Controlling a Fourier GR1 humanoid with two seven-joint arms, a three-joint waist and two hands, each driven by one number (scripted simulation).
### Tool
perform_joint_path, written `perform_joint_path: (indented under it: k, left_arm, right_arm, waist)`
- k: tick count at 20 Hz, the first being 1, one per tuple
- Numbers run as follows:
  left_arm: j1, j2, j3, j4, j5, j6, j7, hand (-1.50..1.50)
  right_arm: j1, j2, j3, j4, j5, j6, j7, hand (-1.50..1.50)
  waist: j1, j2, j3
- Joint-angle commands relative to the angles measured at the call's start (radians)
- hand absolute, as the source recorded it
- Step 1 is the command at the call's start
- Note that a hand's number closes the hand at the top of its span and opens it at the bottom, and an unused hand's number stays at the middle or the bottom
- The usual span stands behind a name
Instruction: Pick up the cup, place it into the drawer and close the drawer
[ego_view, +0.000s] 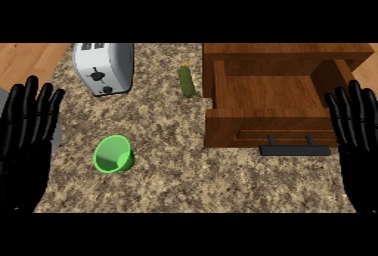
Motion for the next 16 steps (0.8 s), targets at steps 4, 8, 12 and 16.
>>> perform_joint_path:
  k: [4,8,12,16]
  left_arm:
    - [-0.01,0.149,0.042,0.051,0.309,-0.325,-0.065,-1.5]
    - [0.038,0.173,0.019,0.176,0.526,-0.433,0.064,-1.5]
    - [0.022,0.264,0.118,0.35,0.661,-0.595,0.016,-1.5]
    - [-0.091,0.297,0.176,0.523,0.66,-0.654,0.021,-1.5]
  right_arm:
    - [0.036,0.021,0.015,-0.019,0.021,-0.008,-0.055,-1.5]
    - [0.01,-0.031,0.047,0.054,-0.015,0.071,0.046,-1.5]
    - [-0.121,-0.027,0.037,0.083,-0.01,0.04,0.161,-1.5]
    - [-0.118,-0.05,-0.029,0.143,-0.062,0.093,0.093,-1.5]
  waist:
    - [-0.012,0.023,-0.02]
    - [-0.004,0.034,-0.02]
    - [0.001,0.028,-0.019]
    - [-0.007,0.025,-0.017]
